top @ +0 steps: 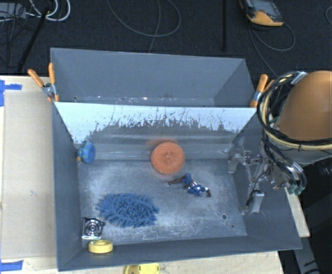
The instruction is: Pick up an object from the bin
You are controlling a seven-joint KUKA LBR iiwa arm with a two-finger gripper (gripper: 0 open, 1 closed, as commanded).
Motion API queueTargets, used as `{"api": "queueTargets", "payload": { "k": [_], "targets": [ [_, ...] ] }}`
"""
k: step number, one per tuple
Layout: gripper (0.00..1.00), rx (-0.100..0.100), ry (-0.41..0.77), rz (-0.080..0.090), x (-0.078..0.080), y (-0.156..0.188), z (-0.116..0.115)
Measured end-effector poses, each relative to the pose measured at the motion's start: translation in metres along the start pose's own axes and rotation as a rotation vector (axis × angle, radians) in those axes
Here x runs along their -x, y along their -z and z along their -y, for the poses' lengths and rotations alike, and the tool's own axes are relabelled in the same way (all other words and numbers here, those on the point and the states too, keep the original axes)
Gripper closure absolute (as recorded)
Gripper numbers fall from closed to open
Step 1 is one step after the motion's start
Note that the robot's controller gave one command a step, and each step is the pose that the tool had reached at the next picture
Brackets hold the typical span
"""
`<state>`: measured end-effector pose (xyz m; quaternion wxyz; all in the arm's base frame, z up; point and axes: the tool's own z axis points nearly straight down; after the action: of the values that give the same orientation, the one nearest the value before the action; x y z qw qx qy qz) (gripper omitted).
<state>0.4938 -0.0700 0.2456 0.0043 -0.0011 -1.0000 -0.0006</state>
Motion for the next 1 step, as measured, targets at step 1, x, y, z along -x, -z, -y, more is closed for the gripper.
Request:
{"api": "queueTargets", "payload": {
  "k": [1],
  "targets": [
    [0.0,-0.001,0.003,0.008,0.0014,0.0036,-0.0005]
  ]
}}
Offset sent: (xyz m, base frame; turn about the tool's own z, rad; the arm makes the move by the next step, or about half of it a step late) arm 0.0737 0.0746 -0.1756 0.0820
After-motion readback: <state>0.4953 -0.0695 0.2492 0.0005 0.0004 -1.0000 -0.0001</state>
